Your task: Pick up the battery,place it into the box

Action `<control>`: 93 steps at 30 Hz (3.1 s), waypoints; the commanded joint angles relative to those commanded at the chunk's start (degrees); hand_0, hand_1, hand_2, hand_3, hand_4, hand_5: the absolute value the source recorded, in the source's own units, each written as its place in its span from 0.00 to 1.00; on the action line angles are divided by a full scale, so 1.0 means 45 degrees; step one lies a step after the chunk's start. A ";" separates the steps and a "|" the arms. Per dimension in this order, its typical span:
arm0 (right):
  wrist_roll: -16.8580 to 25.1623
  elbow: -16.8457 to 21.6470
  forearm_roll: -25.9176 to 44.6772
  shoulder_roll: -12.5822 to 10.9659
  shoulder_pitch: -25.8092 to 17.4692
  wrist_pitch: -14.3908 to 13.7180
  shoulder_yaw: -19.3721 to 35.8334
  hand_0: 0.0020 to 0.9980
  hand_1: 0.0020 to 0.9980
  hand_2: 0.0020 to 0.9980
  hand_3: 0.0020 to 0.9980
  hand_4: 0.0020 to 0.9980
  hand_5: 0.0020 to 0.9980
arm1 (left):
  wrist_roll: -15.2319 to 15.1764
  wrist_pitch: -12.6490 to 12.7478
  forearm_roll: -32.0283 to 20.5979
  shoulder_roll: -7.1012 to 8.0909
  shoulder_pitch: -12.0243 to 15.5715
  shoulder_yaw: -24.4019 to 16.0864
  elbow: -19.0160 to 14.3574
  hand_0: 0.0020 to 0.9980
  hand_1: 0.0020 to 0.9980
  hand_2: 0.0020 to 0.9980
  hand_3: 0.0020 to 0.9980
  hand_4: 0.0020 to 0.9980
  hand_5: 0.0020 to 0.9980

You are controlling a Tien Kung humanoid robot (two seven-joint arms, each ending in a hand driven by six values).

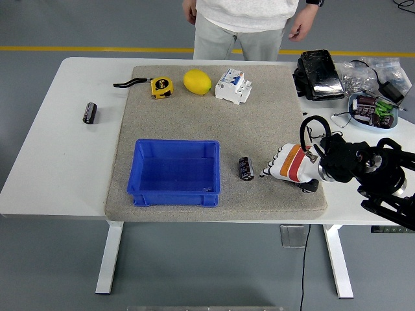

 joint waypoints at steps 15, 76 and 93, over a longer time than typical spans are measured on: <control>0.0035 0.0000 0.0000 -0.0125 -0.0046 -0.0220 0.0085 0.79 0.80 0.85 0.96 1.00 0.03 | -0.0001 -0.0003 -0.0022 0.0022 -0.0077 0.0022 -0.0007 0.81 0.79 0.82 0.67 0.69 0.55; 0.0181 -0.0201 0.0000 -0.0111 -0.0109 -0.1662 0.0094 0.51 0.47 0.50 0.49 0.71 0.00 | 0.0088 -0.0070 0.0257 0.0025 -0.0071 -0.0118 -0.0043 0.82 0.80 0.83 0.67 0.69 0.55; -0.0736 0.1764 0.1043 0.0599 -0.0021 -0.2289 0.1956 0.51 0.48 0.50 0.49 0.69 0.00 | 0.0164 -0.0069 0.0547 0.0026 0.0028 -0.0348 0.0002 0.81 0.79 0.83 0.67 0.69 0.55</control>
